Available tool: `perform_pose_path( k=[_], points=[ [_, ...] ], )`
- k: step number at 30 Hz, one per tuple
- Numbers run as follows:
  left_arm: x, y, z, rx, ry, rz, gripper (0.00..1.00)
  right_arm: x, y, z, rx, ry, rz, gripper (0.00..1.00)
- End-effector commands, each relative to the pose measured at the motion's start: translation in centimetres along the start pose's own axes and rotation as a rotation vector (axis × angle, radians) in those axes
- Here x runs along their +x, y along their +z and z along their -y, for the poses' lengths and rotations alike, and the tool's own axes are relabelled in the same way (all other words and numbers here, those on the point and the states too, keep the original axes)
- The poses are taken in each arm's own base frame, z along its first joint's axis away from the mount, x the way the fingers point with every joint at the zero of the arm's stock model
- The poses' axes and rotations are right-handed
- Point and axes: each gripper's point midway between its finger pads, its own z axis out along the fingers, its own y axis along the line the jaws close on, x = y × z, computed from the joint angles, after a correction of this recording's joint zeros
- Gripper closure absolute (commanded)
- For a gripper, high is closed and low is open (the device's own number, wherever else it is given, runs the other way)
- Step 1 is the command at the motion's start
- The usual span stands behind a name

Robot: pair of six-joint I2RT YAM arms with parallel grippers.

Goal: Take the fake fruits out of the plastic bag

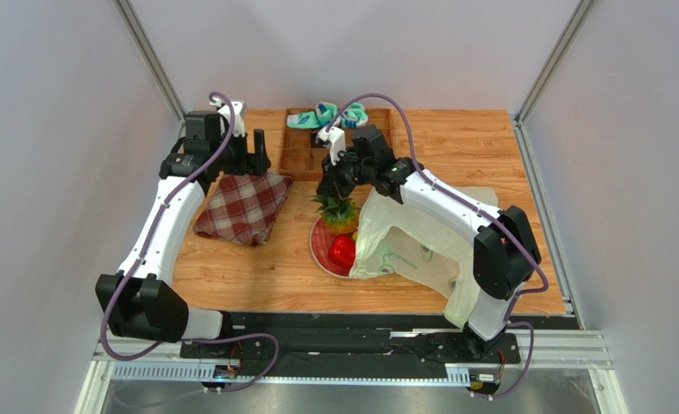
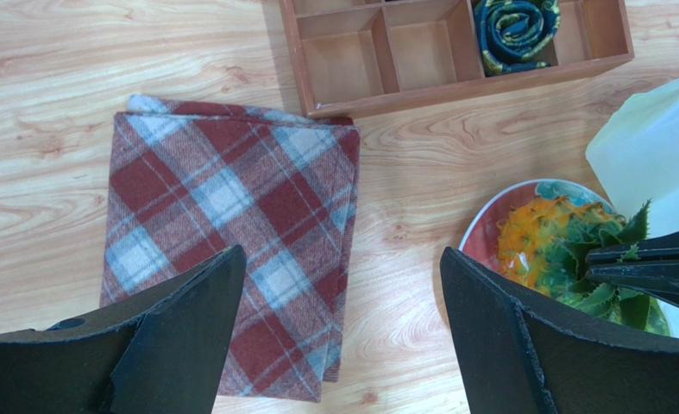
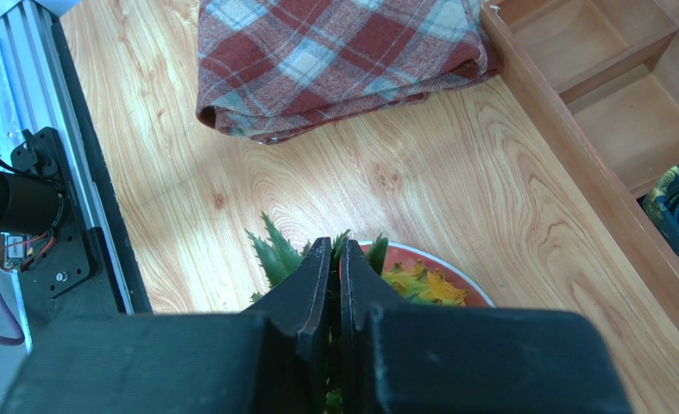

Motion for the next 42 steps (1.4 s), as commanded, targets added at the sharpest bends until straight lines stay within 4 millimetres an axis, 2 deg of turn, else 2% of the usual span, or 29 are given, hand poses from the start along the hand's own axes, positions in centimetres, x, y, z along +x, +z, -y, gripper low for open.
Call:
perform_pose_path(
  k=[1,3,5,6,7,8,9,10,12,13,15,17,18,19,20,22,23,24,25,26,27,28,29,30,31,32,35,39,42],
  points=[
    [-1.2,-1.3,0.6,0.018,0.006,0.066,0.08,-0.8,-0.8,0.4,0.052,-0.025,0.032,1.00],
    [-1.1,-1.3,0.6,0.018,0.006,0.065,0.08,-0.7,-0.8,1.3,0.086,-0.036,0.031,0.98],
    [-1.2,-1.3,0.6,0.019,0.007,0.065,0.08,-0.2,-0.4,2.1,0.115,-0.048,0.016,0.84],
    [-1.2,-1.3,0.6,0.021,0.006,0.065,0.08,-0.3,-0.4,2.2,0.121,-0.053,0.017,0.62],
    [-1.3,-1.4,0.7,0.024,0.005,0.067,0.08,-0.4,-0.5,2.3,0.123,-0.056,0.016,0.47],
    [-1.2,-1.3,0.8,0.029,0.007,0.066,0.08,-0.9,-0.9,2.2,0.124,-0.064,0.020,0.36],
    [-1.3,-1.4,0.9,0.033,0.006,0.068,0.08,-0.8,-1.4,1.9,0.119,-0.064,0.003,0.13],
    [-1.2,-1.5,1.1,0.047,0.005,0.067,0.08,-2.4,-2.3,1.5,0.115,-0.082,0.026,0.06],
    [-1.1,-1.7,1.8,0.085,0.003,0.063,0.07,-4.3,-5.3,0.0,0.095,-0.127,0.038,0.01],
    [-0.9,-2.2,3.2,0.162,0.004,0.062,0.06,-6.3,-6.9,-0.6,0.098,-0.160,0.068,0.00],
    [-0.5,-3.0,5.4,0.271,0.003,0.059,0.05,-7.3,-10.6,-1.6,0.127,-0.199,0.059,0.00],
    [0.9,-4.3,9.4,0.457,0.062,0.038,0.05,-6.9,-13.3,-0.9,0.226,-0.200,0.030,0.00],
    [1.3,-5.5,10.7,0.504,0.148,0.063,0.04,-7.4,-15.6,-1.1,0.280,-0.206,0.051,0.00],
    [2.6,-5.9,11.8,0.545,0.192,0.050,0.03,-7.0,-16.9,-0.4,0.331,-0.193,0.041,0.00],
    [3.8,-6.8,13.9,0.607,0.265,0.045,0.01,-5.7,-18.2,-0.2,0.364,-0.172,0.002,0.00],
    [5.7,-8.1,15.8,0.684,0.372,0.049,0.01,-5.6,-21.5,-0.7,0.397,-0.180,0.023,0.00],
    [7.0,-8.9,17.5,0.746,0.414,0.032,0.01,-4.7,-22.4,-1.3,0.387,-0.183,0.001,0.01],
    [7.7,-9.3,18.2,0.782,0.443,0.019,0.01,-4.0,-23.1,-1.8,0.379,-0.196,-0.014,0.03],
    [8.3,-9.8,19.1,0.830,0.460,0.010,0.01,-3.9,-24.8,-2.9,0.374,-0.257,0.000,0.05],
    [9.0,-10.2,20.4,0.875,0.485,-0.009,0.01,-3.1,-25.1,-3.7,0.336,-0.279,-0.014,0.07],
    [9.6,-9.9,20.9,0.890,0.492,-0.038,0.01,-0.8,-25.4,-4.5,0.295,-0.291,-0.074,0.17],
    [9.5,-9.8,21.4,0.891,0.501,-0.042,0.01,0.4,-26.1,-5.4,0.270,-0.315,-0.084,0.23],
    [9.8,-10.0,22.2,0.908,0.506,-0.063,0.01,2.0,-26.3,-5.9,0.241,-0.322,-0.117,0.33],
    [10.4,-9.4,22.6,0.908,0.484,-0.115,0.01,4.5,-25.7,-5.9,0.213,-0.297,-0.171,0.38],
    [10.1,-9.5,23.1,0.913,0.482,-0.123,0.01,5.4,-25.8,-6.4,0.188,-0.285,-0.186,0.43],
    [10.8,-9.5,23.7,0.928,0.489,-0.152,0.01,6.7,-25.9,-8.3,0.087,-0.294,-0.198,0.53],
    [12.6,-8.7,24.9,0.947,0.465,-0.213,0.01,8.9,-25.3,-9.5,-0.004,-0.263,-0.239,0.68],
    [13.0,-7.7,26.7,0.999,0.490,-0.197,0.01,10.7,-24.7,-9.4,-0.045,-0.250,-0.323,0.76],
    [13.7,-8.8,28.4,1.099,0.461,-0.247,0.01,12.2,-23.4,-8.4,-0.034,-0.208,-0.380,0.76]
  ],
)
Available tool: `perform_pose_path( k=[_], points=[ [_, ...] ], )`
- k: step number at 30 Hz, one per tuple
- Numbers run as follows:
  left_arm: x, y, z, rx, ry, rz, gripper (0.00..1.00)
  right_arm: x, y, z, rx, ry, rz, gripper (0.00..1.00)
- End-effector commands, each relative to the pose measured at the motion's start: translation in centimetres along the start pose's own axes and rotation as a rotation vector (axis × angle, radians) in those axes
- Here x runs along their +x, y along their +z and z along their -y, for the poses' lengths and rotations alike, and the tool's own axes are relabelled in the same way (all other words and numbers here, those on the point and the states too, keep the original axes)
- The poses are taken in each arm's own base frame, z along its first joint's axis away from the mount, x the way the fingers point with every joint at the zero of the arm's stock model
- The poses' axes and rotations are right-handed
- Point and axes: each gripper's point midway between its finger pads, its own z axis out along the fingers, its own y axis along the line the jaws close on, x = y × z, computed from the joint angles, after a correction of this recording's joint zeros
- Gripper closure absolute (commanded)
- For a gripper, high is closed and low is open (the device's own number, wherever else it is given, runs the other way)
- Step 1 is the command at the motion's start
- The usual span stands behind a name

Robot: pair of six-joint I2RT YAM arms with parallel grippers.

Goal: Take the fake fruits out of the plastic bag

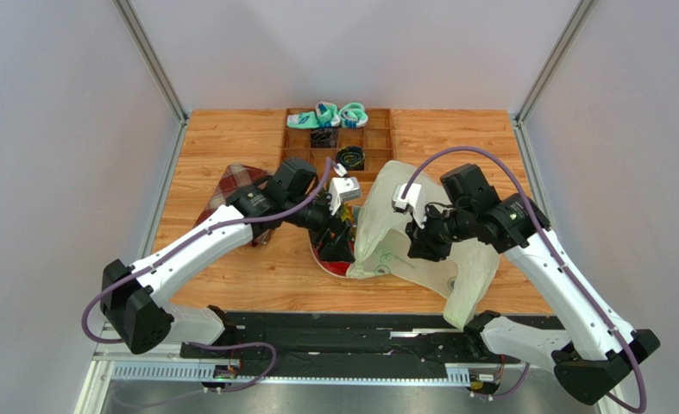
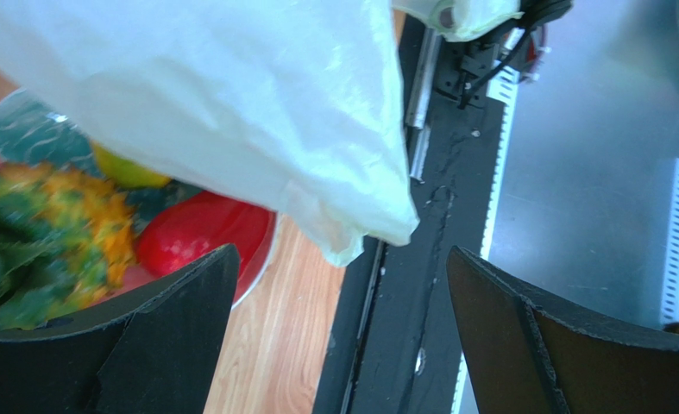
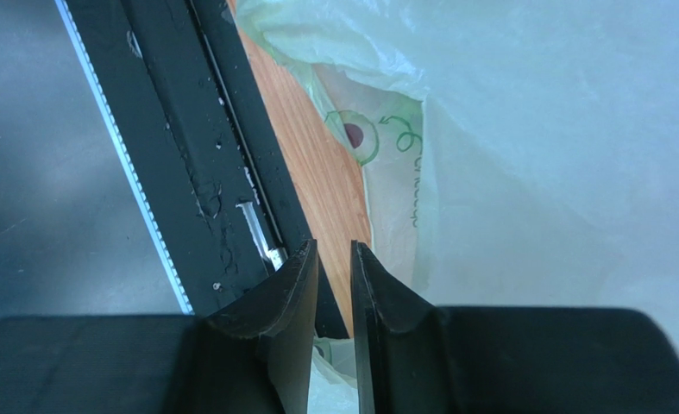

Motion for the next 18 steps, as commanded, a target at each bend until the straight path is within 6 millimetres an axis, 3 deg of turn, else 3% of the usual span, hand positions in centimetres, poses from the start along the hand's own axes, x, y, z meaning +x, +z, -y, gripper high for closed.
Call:
perform_pose_path(
  k=[1,3,5,6,7,8,9,10,11,12,14,15,16,18],
  points=[
    [-1.9,1.7,2.7,0.120,0.030,0.034,0.01,1.4,1.7,-0.1,-0.043,0.009,-0.057,0.75],
    [-2.3,3.1,2.2,0.070,-0.012,0.020,0.01,2.7,3.6,1.2,-0.014,0.029,-0.101,0.74],
    [-2.7,3.8,1.8,0.058,-0.021,0.004,0.04,3.8,4.7,5.8,0.210,0.056,-0.149,0.71],
    [-3.9,4.1,1.1,0.030,-0.017,0.007,0.06,4.0,4.9,7.8,0.304,0.073,-0.168,0.71],
    [-4.4,4.1,0.2,-0.007,-0.011,0.004,0.10,4.3,3.8,10.6,0.445,0.080,-0.196,0.71],
    [-4.6,4.1,0.0,-0.004,0.020,-0.009,0.25,4.1,3.1,12.3,0.514,0.074,-0.208,0.73],
    [-6.2,4.1,0.0,0.004,0.057,0.006,0.36,2.9,1.8,13.7,0.559,0.075,-0.182,0.73],
    [-6.9,4.2,-0.1,0.010,0.080,0.007,0.52,3.6,0.7,15.5,0.598,0.125,-0.193,0.74],
    [-6.3,5.1,-1.1,0.009,0.083,-0.047,0.96,3.9,-0.3,16.6,0.617,0.131,-0.204,0.75],
    [-9.1,4.5,-1.2,-0.012,0.113,-0.009,1.00,3.5,-1.7,17.8,0.657,0.148,-0.192,0.75],
    [-10.2,4.9,-1.9,0.029,0.066,-0.015,1.00,5.9,-4.0,20.6,0.729,0.222,-0.232,0.76],
    [-12.5,4.2,-0.7,0.080,0.092,0.038,1.00,6.9,-4.7,21.5,0.752,0.239,-0.253,0.76],
    [-13.3,4.0,-0.5,0.099,0.104,0.058,1.00,8.7,-6.1,22.7,0.809,0.275,-0.295,0.77],
    [-15.0,3.2,1.3,0.177,0.157,0.107,1.00,10.8,-6.9,23.6,0.834,0.291,-0.358,0.74]
  ],
)
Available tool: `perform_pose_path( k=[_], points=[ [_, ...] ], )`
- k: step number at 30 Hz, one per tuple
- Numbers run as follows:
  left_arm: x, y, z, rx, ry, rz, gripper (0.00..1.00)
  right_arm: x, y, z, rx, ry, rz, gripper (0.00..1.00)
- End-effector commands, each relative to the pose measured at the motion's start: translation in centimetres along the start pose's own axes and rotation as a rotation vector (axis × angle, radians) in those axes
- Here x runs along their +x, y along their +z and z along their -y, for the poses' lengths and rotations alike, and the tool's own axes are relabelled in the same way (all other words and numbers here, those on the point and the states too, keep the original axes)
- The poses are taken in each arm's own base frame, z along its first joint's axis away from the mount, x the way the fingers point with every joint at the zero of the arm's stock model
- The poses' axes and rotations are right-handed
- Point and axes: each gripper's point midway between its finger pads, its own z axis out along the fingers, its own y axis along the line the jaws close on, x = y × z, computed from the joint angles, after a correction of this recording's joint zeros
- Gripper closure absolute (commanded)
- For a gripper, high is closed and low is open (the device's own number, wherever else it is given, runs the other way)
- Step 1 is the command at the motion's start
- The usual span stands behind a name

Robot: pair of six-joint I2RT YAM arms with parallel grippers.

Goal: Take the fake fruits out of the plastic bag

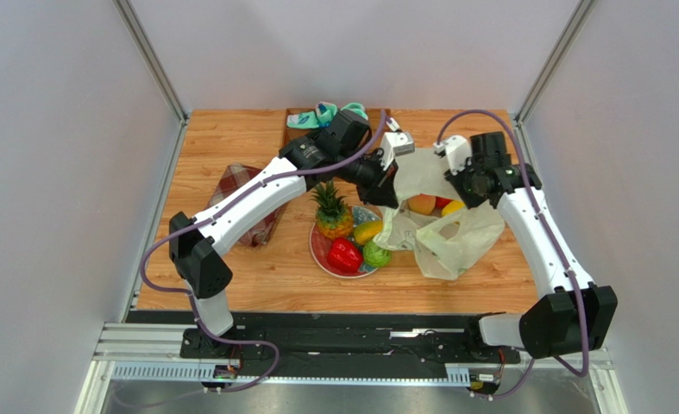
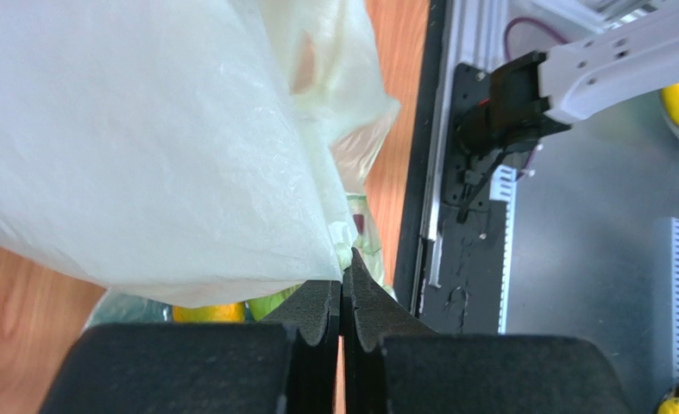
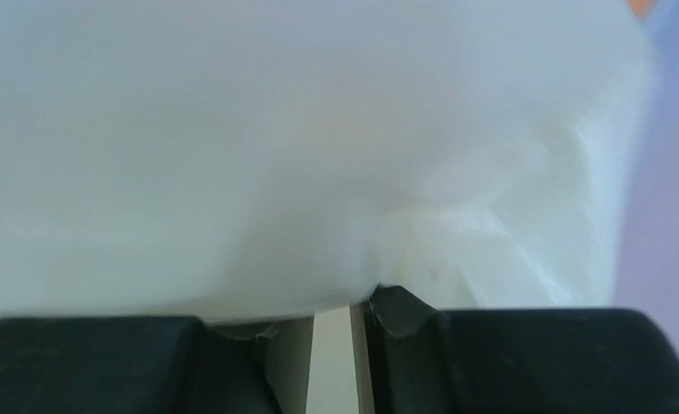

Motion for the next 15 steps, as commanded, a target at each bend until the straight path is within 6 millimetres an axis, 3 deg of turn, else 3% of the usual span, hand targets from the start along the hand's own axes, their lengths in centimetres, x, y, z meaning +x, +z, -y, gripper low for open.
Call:
perform_pose_path(
  k=[1,3,4,7,10,13,15],
  points=[
    [-4.1,-2.5,3.6,0.160,0.103,0.096,1.00,3.7,-0.1,6.6,0.204,0.016,-0.123,0.71],
    [-4.5,-2.8,4.4,0.198,0.110,0.109,1.00,4.7,-0.3,6.2,0.197,0.004,-0.137,0.66],
    [-4.5,-2.7,4.5,0.208,0.109,0.115,1.00,5.1,0.0,4.6,0.119,-0.005,-0.125,0.60],
    [-3.2,-1.3,3.9,0.218,0.061,0.091,1.00,4.1,-0.3,1.6,0.013,-0.024,-0.015,0.48],
    [-2.1,-0.3,3.8,0.231,0.048,0.072,1.00,2.8,0.1,1.2,0.008,0.022,0.054,0.38],
    [-1.1,0.4,3.6,0.231,0.026,0.057,1.00,2.7,2.2,0.9,-0.022,0.107,0.016,0.41],
    [-1.2,0.9,3.0,0.209,0.010,0.055,1.00,0.5,1.6,0.9,-0.076,0.147,0.043,0.48]
  ],
)
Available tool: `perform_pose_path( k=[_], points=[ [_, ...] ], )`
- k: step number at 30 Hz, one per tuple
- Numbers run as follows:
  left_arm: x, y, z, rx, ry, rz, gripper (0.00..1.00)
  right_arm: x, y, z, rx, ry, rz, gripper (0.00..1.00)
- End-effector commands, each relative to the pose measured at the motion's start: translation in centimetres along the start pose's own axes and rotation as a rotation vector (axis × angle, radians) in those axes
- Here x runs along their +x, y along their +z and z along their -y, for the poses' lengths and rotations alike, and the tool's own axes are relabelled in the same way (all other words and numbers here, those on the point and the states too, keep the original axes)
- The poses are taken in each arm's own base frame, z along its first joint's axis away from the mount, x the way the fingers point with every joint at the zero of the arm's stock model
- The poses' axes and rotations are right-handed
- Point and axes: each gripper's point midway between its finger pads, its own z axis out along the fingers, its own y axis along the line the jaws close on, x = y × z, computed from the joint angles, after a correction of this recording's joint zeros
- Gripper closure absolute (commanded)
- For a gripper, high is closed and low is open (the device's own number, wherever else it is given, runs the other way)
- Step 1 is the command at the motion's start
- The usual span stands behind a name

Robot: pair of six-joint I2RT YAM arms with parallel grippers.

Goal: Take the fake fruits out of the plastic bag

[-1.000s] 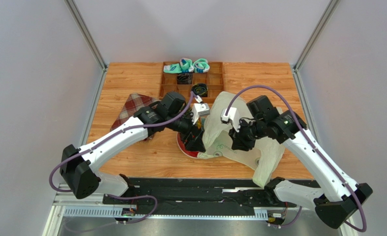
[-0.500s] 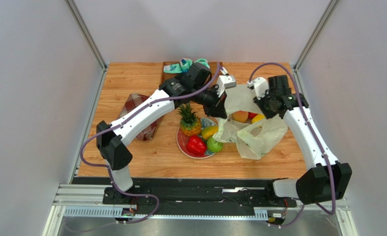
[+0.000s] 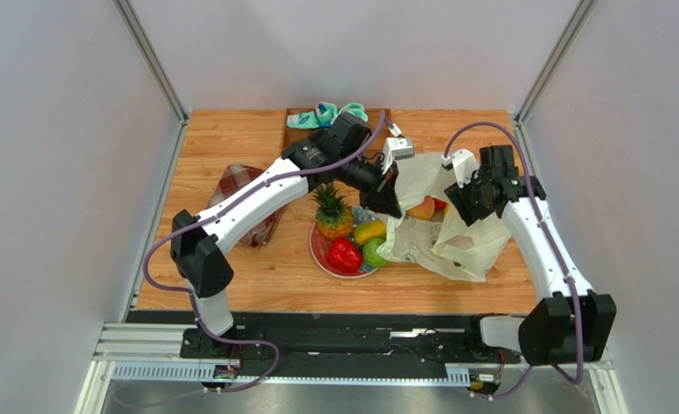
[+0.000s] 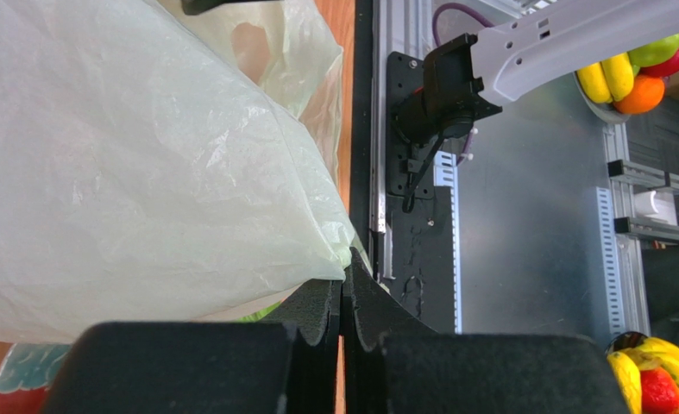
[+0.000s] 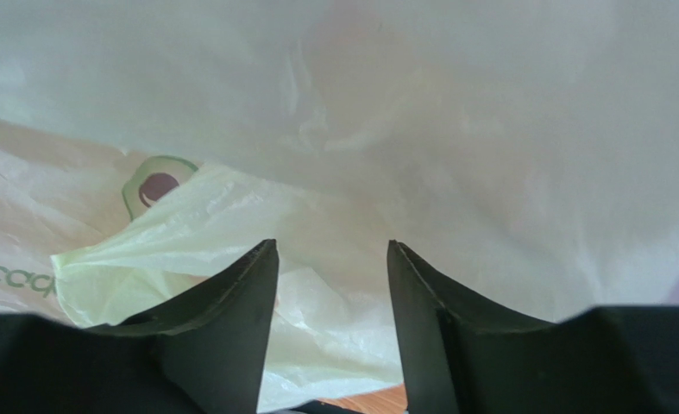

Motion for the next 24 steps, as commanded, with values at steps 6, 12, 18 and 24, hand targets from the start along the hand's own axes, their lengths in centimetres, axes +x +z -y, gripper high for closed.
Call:
perform_pose_path(
  k=[6,12,18,24],
  points=[
    [-2.4,0.6,-1.3,-0.026,-0.049,0.061,1.00,-7.1,-5.8,-2.6,-0.204,0.082,0.229,0.49],
    [-4.5,-0.1,-2.7,0.012,-0.091,0.127,1.00,-6.0,-6.8,-7.7,-0.293,-0.115,0.300,0.64],
    [-5.6,-1.4,-2.3,0.096,-0.103,0.164,1.00,-6.8,-1.3,-7.6,-0.268,-0.150,0.287,0.77],
    [-5.0,-1.5,-2.8,0.115,-0.137,0.166,1.00,-10.4,4.1,-6.0,-0.209,-0.098,0.311,0.79]
  ],
)
